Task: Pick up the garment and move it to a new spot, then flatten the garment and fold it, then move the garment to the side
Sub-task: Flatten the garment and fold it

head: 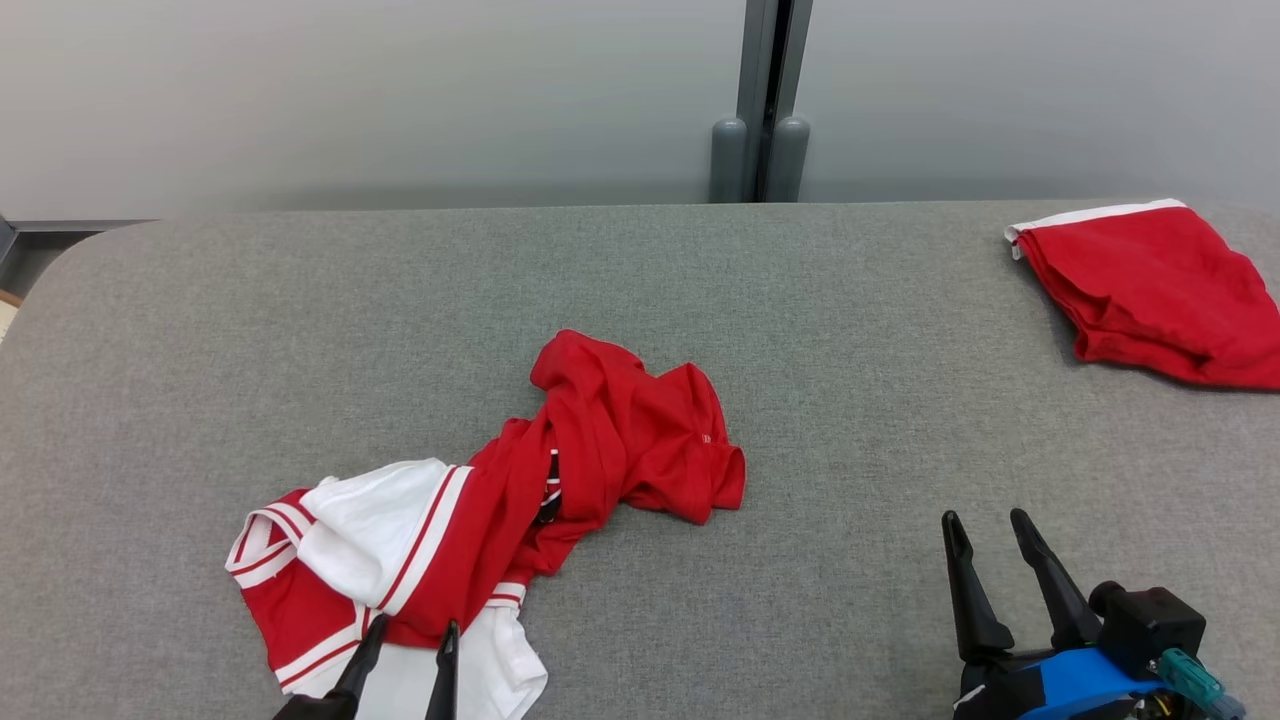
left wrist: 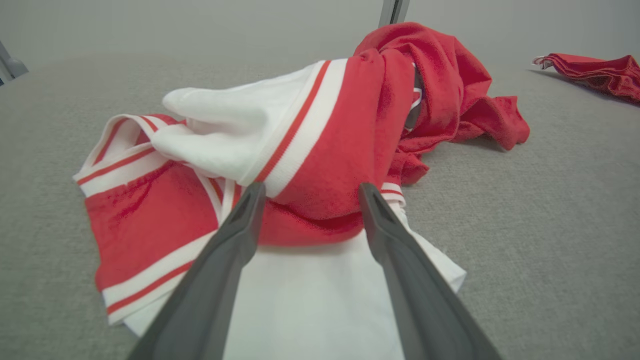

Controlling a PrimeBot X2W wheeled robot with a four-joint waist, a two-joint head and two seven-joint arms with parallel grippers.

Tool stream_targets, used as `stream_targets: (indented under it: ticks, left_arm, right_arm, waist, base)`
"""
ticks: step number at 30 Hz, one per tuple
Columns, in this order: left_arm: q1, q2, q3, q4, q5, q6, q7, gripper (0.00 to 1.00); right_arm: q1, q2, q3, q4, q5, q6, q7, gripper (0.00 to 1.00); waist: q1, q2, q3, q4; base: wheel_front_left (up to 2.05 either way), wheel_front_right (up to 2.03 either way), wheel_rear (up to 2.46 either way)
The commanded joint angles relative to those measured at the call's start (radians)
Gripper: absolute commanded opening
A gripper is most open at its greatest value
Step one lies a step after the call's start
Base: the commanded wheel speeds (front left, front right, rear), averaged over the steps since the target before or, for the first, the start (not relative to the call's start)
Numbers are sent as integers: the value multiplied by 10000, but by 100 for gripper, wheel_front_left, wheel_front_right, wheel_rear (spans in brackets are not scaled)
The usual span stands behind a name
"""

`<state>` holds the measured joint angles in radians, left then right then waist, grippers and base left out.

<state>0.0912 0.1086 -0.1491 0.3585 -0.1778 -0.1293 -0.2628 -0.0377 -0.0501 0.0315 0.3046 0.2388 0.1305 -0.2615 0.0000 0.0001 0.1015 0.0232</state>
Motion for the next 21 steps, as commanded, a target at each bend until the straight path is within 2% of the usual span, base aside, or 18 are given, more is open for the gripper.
stream_targets:
  ticks: [1,21]
  left_arm:
    - [-39,22,-68,49,-92,-5,-26,100]
    - [-1890,323,-607,1232,-714,-10,-26,100]
  right_arm:
    - [-20,-6,11,-15,24,4,-49,100]
    - [-189,-4,130,109,-124,5,-49,100]
  waist:
    - [0,-1,14,15]
    - [0,-1,231,-307]
  base:
    - [0,0,0]
    - [0,0,0]
